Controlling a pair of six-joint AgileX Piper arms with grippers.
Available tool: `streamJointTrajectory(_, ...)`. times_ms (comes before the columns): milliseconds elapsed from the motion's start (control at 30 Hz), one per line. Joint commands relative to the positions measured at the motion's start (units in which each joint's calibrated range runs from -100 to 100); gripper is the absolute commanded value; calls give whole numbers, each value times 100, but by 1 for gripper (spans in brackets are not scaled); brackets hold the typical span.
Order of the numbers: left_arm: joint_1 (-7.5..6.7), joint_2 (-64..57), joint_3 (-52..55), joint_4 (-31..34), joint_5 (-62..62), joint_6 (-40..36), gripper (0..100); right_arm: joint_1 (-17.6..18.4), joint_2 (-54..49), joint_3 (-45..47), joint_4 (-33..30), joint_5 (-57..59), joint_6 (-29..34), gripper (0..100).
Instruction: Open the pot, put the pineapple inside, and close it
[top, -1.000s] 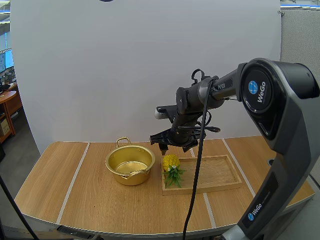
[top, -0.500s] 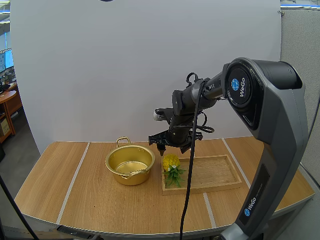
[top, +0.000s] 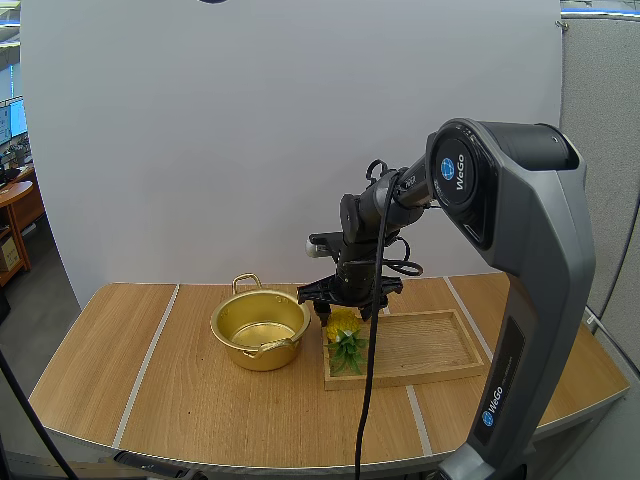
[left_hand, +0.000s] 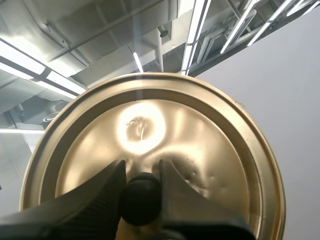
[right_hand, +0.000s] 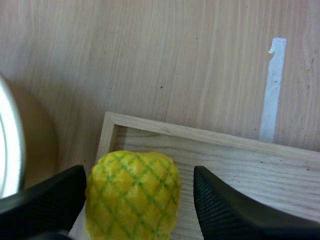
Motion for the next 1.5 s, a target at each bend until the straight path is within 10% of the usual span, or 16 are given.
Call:
streamJointTrajectory(0, -10, -21, -40, 11, -189, -45, 0, 16, 143, -64, -35, -42, 25, 100)
streamJointTrajectory(433, -10, -21, -40, 11, -189, -45, 0, 16, 285, -64, -35, -81, 25, 99)
streamJointTrajectory(600, -10, -21, -40, 11, -189, -45, 0, 25, 258, -64, 0, -64, 25, 1)
streamJointTrajectory(1000, -10, -21, -40, 11, -189, -45, 0, 98, -1156, -108, -44, 67, -3, 0)
streamJointTrajectory(1467, -10, -21, -40, 11, -189, -45, 0, 1062, -1915, -784, -334, 432, -3, 0)
